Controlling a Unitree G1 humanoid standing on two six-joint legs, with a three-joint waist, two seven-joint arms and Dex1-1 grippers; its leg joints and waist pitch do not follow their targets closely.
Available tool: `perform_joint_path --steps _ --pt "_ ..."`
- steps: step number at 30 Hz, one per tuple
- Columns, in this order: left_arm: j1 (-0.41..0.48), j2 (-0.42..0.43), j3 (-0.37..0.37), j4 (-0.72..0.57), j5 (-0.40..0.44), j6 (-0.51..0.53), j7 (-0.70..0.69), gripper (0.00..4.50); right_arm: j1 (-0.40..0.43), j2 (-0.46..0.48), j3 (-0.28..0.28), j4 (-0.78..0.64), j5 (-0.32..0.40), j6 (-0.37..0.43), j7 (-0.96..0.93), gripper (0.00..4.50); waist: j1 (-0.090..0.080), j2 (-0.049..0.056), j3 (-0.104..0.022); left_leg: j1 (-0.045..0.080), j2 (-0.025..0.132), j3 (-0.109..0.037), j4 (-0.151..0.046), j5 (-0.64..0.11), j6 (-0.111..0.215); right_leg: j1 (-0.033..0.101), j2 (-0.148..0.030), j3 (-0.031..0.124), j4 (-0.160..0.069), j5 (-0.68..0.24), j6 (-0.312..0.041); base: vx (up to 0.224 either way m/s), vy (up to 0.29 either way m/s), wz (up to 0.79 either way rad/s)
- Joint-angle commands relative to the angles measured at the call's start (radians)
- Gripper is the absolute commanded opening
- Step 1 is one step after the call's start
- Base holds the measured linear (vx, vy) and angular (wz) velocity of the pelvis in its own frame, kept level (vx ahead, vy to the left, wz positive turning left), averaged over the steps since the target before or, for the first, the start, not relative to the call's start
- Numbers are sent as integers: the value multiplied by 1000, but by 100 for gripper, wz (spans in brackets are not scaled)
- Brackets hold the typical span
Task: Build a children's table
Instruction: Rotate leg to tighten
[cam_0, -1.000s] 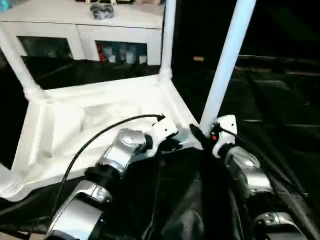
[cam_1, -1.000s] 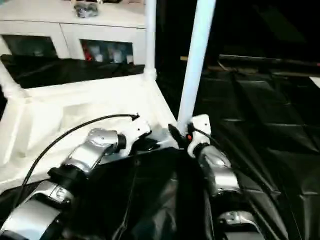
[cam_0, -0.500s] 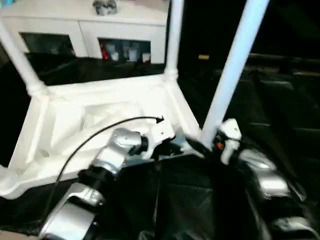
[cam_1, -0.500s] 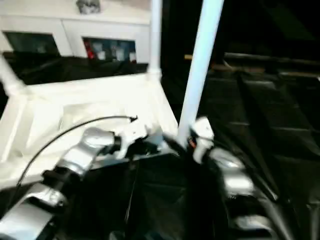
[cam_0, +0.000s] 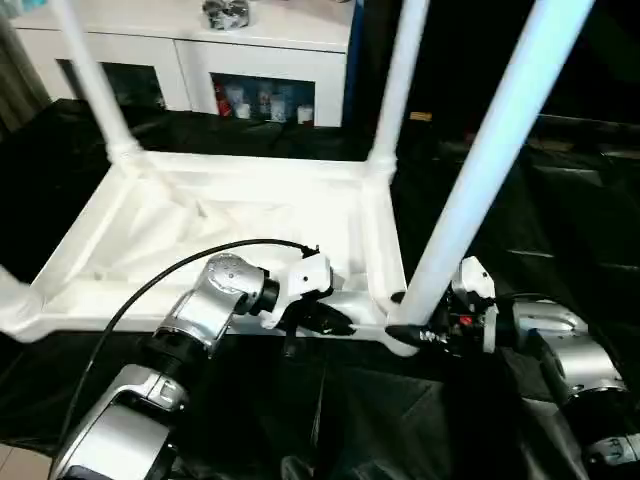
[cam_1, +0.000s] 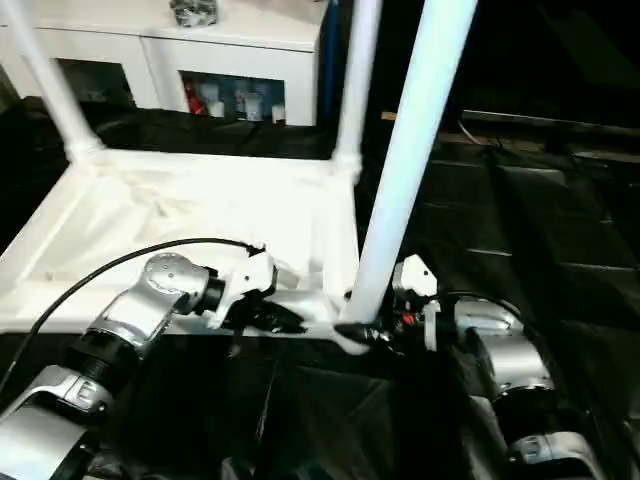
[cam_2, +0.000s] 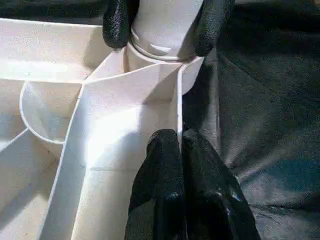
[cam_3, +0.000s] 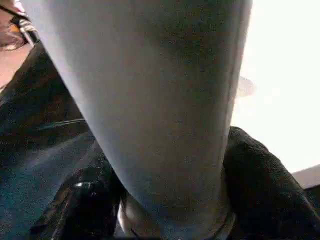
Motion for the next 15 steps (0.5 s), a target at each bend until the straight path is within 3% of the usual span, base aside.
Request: perform_joint_path --steps 1,9,12,13,14,15 --pt "-13 -6 4 -32 -22 -16 1 0 28 12 74 -20 -13 21 73 252 1 -12 -62 7 58 -23 -59 -137 94 43 -94 50 -61 -138 -242 0 0 0" --pt "-14 -15 6 -21 -14 -21 40 0 57 49 70 -33 -3 36 32 249 4 -13 -61 8 58 -24 -59 -145 87 43 -94 50 -63 -159 -233 0 0 0" --pt "-41 -56 27 23 18 -13 179 0 47 114 23 37 -42 -2 -168 249 3 -17 -59 8 58 -24 -62 -150 76 40 -96 51 -66 -182 -226 0 0 0" --pt "-51 -74 36 33 25 -6 231 0 37 145 -10 65 -38 14 -256 249 -6 -16 -50 15 54 -26 -67 -213 47 33 -98 50 -82 -298 -206 0 0 0" --pt "-61 -96 39 37 40 9 290 0 24 187 -54 93 -26 17 -362 249 -10 -14 -50 22 54 -30 -70 -250 25 32 -102 51 -90 -384 -187 0 0 0" --pt "-63 -102 39 37 46 14 307 0 21 201 -67 100 -24 14 -396 249 -12 -14 -51 21 54 -32 -72 -252 17 34 -102 50 -91 -400 -178 0 0 0"
